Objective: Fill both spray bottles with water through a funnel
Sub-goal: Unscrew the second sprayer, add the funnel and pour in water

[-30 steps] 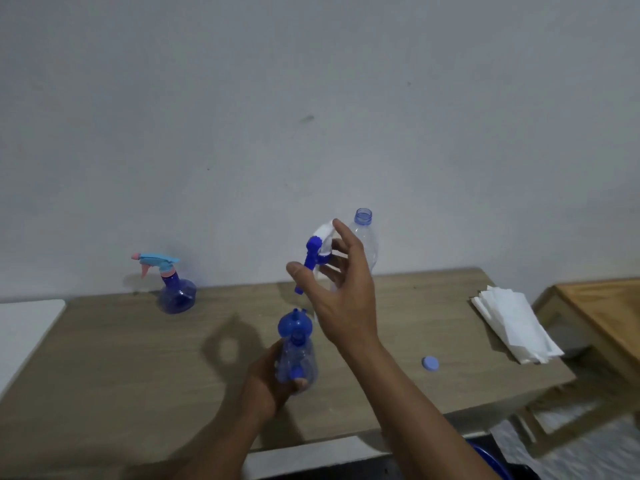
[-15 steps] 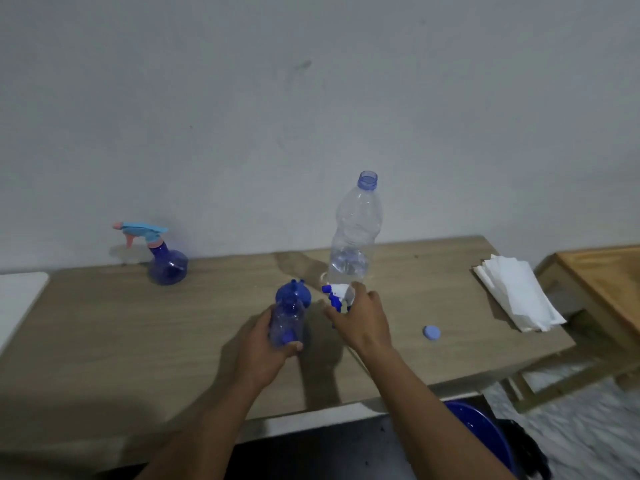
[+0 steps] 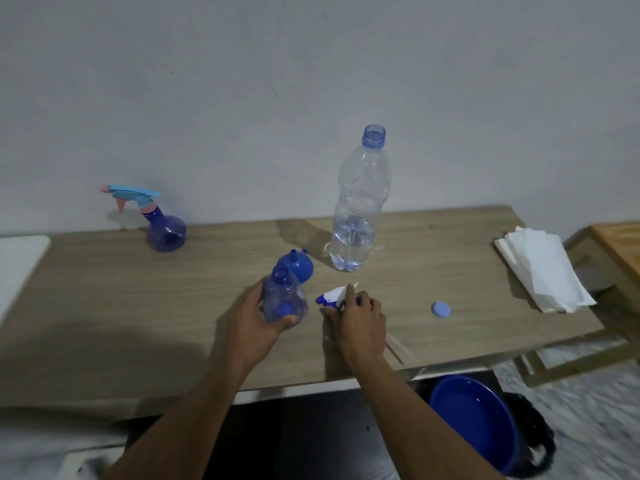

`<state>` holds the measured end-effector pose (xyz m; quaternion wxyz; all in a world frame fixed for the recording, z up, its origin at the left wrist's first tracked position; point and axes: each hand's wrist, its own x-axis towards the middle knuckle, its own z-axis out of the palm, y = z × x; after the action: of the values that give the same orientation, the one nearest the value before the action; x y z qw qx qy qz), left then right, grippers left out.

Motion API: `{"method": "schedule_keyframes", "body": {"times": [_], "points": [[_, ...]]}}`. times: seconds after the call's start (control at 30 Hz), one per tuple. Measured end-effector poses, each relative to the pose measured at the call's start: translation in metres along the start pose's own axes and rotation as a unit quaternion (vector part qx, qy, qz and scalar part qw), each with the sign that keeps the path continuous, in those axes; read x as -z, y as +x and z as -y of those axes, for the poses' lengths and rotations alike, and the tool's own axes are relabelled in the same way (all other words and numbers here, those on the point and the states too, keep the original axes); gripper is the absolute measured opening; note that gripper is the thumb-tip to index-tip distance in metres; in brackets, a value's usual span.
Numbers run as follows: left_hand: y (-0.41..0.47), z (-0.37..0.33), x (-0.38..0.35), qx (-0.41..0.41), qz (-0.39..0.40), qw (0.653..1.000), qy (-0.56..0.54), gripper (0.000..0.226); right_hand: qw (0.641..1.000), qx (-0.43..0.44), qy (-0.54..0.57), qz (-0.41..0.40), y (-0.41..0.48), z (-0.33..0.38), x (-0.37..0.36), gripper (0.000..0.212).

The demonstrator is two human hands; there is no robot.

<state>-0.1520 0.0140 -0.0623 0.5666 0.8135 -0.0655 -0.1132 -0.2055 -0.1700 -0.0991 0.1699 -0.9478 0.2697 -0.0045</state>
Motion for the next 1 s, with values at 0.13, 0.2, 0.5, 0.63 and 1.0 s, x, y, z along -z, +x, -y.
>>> {"method": "schedule_keyframes", "body": {"times": [0.13,0.2,0.5,0.63,1.0], "points": [[-0.004,-0.001,0.002,0.011,-0.009,1.000,0.023,0.074,0.999,0.026,0.010,-0.035,-0.001,-0.002,0.003,0.067],[-0.006,-0.002,0.002,0.004,-0.015,0.999,0.033,0.072,0.995,0.074,0.041,-0.057,0.001,0.002,0.006,0.050],[-0.005,0.009,0.003,0.019,-0.045,0.998,0.031,0.078,0.971,0.164,0.159,0.075,0.056,0.056,0.018,0.037],[-0.003,0.013,0.001,0.014,-0.050,0.999,-0.005,0.078,0.967,0.131,0.182,0.124,0.086,0.072,0.009,0.066],[-0.002,0.015,0.002,0.022,-0.049,0.998,-0.014,0.079,0.964,0.141,0.197,0.107,0.100,0.076,0.017,0.066]]}}
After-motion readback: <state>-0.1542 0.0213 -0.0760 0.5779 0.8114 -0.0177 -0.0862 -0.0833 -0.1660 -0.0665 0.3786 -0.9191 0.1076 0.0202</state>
